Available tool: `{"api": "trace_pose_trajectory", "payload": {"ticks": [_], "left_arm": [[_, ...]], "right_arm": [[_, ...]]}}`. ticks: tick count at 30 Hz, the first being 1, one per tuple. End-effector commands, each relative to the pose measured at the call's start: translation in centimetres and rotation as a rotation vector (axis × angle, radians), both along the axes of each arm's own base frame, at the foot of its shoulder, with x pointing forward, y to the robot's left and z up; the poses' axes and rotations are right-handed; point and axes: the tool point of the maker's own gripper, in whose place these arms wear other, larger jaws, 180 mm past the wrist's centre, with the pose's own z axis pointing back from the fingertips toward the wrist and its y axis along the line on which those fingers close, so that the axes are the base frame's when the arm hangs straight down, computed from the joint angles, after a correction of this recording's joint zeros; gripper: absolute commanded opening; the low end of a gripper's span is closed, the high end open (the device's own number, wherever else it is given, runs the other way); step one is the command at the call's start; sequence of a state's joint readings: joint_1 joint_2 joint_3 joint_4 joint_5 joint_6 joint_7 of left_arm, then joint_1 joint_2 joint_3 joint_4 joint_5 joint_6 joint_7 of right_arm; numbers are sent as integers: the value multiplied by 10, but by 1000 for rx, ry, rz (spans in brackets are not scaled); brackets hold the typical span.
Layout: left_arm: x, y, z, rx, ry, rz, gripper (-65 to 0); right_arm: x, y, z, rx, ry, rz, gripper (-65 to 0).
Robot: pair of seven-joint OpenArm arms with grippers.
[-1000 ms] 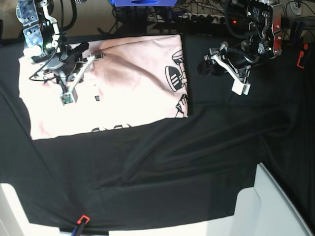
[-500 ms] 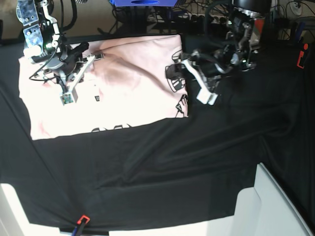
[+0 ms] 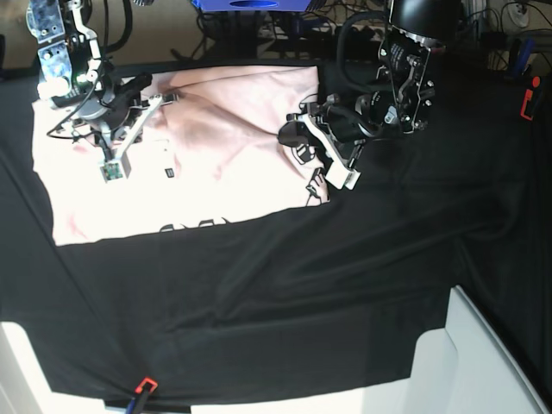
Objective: Fold the T-shirt properly
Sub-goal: 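Grasp the folded shirt's edge with the left gripper and fold it over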
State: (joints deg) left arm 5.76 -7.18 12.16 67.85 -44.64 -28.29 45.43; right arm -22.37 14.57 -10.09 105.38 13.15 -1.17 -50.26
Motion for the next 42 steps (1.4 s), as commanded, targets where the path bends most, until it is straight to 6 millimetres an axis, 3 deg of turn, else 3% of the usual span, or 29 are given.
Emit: {"api": "trace_pose_trajectory", "payload": {"ticks": [1, 2, 7, 12, 15, 17, 23, 30, 42], "left_arm": [[6, 4, 3, 12, -14, -2, -650], [8, 7, 4, 17, -19, 1, -650], [15, 67, 9, 99, -48, 86, -650], [19, 117, 31, 186, -118, 131, -650], [15, 131, 45, 224, -157, 121, -650], [13, 129, 56, 236, -189, 96, -650], [15, 101, 96, 240, -283, -11, -650], [18, 26, 137, 192, -386, -234, -650], [26, -93, 169, 70, -356, -413, -650]], "right_arm": [[8, -4, 8, -6, -40, -5, -650], [10, -9, 10, -11, -45, -17, -650], [15, -23, 13, -13, -61, -84, -650], [17, -35, 15, -21, -71, -127, -650], [19, -35, 16, -20, -76, -127, -650], [20, -36, 17, -21, -79, -128, -650], [21, -35, 17, -20, -80, -127, -650], [19, -35, 15, -21, -74, -127, -650], [18, -36, 15, -21, -72, -129, -650]]}}
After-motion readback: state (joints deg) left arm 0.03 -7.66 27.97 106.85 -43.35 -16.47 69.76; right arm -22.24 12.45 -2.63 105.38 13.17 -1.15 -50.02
